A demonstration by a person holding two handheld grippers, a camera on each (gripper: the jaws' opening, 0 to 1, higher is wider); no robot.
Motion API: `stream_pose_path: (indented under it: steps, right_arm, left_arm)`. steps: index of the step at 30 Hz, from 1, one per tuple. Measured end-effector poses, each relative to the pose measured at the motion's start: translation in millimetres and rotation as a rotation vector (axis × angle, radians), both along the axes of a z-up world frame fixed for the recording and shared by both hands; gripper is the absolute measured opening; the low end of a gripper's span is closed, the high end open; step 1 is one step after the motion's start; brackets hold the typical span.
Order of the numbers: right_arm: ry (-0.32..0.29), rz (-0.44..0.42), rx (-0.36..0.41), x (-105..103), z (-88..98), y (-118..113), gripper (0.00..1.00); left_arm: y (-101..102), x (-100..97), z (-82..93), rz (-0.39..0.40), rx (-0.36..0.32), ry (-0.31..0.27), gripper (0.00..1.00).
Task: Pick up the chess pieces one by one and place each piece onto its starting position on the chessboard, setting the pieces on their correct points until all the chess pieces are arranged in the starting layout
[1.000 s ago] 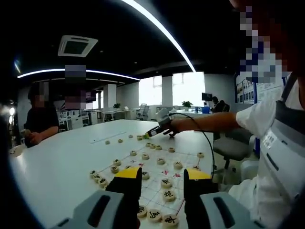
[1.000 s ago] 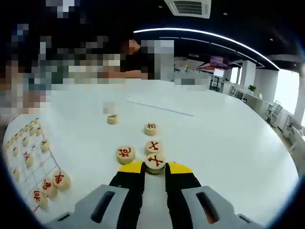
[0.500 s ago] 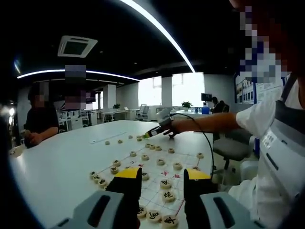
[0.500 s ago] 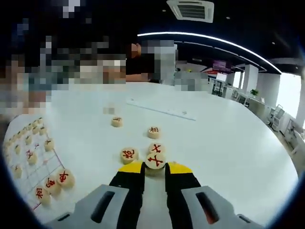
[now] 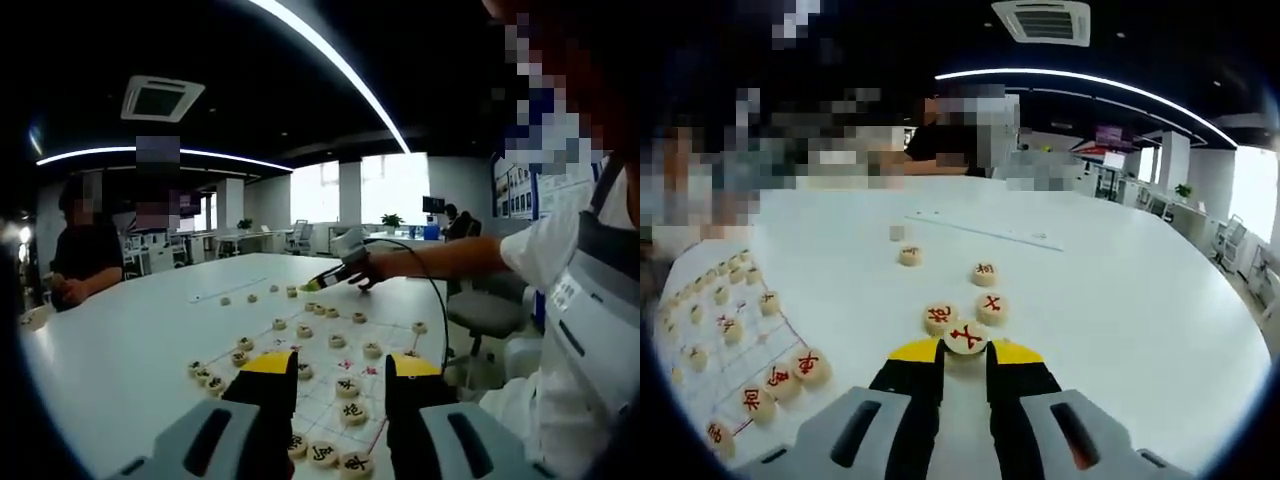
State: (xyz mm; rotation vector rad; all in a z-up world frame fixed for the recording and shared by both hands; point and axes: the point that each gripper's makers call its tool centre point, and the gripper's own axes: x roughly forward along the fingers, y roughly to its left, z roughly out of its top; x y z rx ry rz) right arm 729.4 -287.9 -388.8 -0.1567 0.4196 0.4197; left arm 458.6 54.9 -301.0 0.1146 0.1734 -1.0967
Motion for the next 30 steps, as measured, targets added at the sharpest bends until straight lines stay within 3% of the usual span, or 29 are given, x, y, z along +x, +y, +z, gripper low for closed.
stream_pose_path:
  steps: [5,21,30]
  right_arm:
    - [-0.006,0.072,0.026,-21,4.5,11,0.18]
    - [0.055,0.423,0.064,-131,4.5,69,0.18]
    - [0.082,0.523,0.040,-154,0.1,91,0.18]
  left_arm:
    - [-2,-1.1,-0.6,-0.004,0.004,-0.001,0.36]
    - [-3,-0.7,-0.8,-0.004,0.007,-0.005,0.35]
    - [-2,1.0,-2.3,-0.001,0.008,0.000,0.35]
